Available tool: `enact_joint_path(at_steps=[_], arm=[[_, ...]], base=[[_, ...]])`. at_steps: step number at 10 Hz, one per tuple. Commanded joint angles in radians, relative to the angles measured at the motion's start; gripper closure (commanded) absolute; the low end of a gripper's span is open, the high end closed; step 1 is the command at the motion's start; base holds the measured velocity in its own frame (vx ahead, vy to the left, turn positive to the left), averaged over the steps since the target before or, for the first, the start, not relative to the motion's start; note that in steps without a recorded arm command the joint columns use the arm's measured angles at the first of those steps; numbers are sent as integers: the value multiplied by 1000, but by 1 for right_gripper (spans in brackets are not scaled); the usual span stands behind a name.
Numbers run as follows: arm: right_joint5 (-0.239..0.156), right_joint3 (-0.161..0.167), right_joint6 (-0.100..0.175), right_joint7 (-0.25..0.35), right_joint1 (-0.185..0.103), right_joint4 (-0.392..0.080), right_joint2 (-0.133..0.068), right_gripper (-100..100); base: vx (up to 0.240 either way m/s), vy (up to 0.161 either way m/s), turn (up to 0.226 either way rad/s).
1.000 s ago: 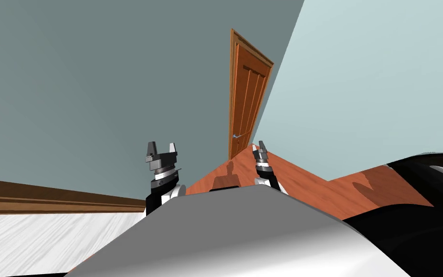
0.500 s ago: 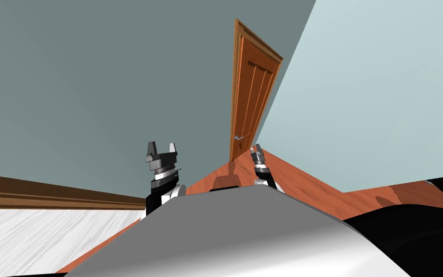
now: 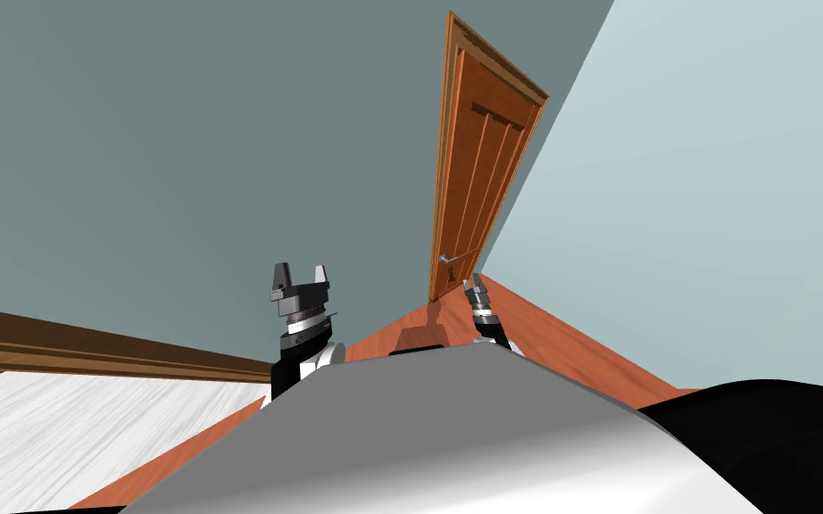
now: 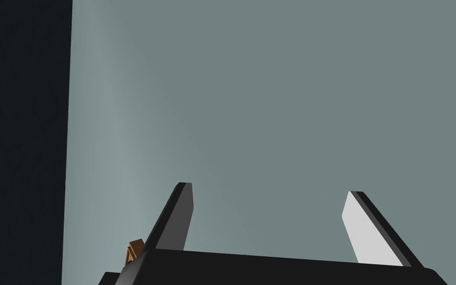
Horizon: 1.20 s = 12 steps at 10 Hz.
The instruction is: Pull the door open
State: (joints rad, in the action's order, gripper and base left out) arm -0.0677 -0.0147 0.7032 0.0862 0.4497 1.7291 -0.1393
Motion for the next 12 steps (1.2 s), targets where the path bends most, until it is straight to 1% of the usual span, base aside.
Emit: enact_joint_path(at_steps=[1,3,4,7,8,12], arm=[[1,-2,10,10,-9,-30,-8,-100],[7,-1,33,34,-20,-91,-24,-100],[7,-1,33,34,-20,-92,-24,-100],[18,1,67,71,-36,-182,-49,-100],[18,1,67,71,-36,-186,-49,-100],[31,4,112,120,-58,-308,-81,-100]], base=[[55,-65,34],[48,-58,101],[47,-57,54],[64,-60,119],[59,-68,38],[64,-72,120]])
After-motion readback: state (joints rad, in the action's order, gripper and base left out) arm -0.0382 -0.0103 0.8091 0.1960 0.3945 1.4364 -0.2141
